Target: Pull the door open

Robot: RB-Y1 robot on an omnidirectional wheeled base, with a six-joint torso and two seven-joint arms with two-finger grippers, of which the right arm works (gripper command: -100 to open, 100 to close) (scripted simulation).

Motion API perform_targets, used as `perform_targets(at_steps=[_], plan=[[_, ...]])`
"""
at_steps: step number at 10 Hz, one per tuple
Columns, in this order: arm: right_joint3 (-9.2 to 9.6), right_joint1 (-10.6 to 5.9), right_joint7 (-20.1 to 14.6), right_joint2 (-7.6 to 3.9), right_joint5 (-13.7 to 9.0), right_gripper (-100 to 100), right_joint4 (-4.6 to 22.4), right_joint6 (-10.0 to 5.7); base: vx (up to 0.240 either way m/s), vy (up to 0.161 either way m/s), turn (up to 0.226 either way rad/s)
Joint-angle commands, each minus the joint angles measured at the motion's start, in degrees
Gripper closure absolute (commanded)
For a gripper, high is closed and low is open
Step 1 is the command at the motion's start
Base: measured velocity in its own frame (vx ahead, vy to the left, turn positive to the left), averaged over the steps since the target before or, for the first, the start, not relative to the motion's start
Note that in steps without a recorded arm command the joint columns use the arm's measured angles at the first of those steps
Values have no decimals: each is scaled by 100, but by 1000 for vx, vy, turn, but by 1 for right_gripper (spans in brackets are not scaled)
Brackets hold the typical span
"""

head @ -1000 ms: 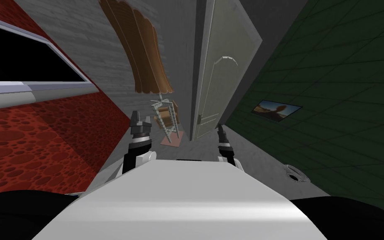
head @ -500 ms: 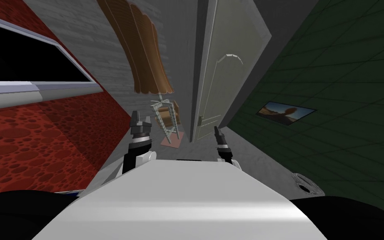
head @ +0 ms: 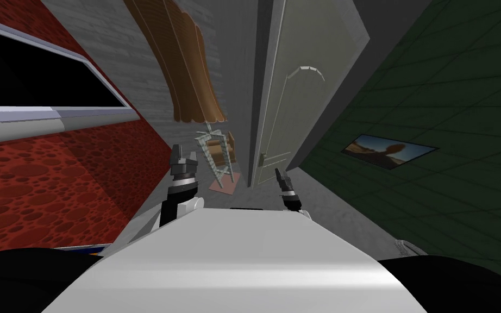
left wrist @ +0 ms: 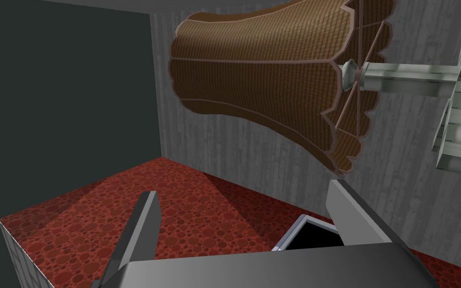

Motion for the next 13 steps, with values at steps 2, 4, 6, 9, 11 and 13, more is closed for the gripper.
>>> perform_targets(at_steps=[2, 4, 6, 9, 11, 13], plan=[[8, 32, 196, 11, 378, -100, 176, -90, 76, -54, 71], [10, 66, 332, 25, 654, -100, 303, -160, 92, -57, 67], [12, 99, 467, 40, 927, -100, 430, -230, 90, -66, 72], [15, 147, 658, 75, 1314, -100, 608, -329, 87, -67, 62], [16, 177, 778, 101, 1558, -100, 721, -391, 85, -58, 55], [18, 206, 893, 130, 1791, -100, 828, -451, 87, -49, 47]])
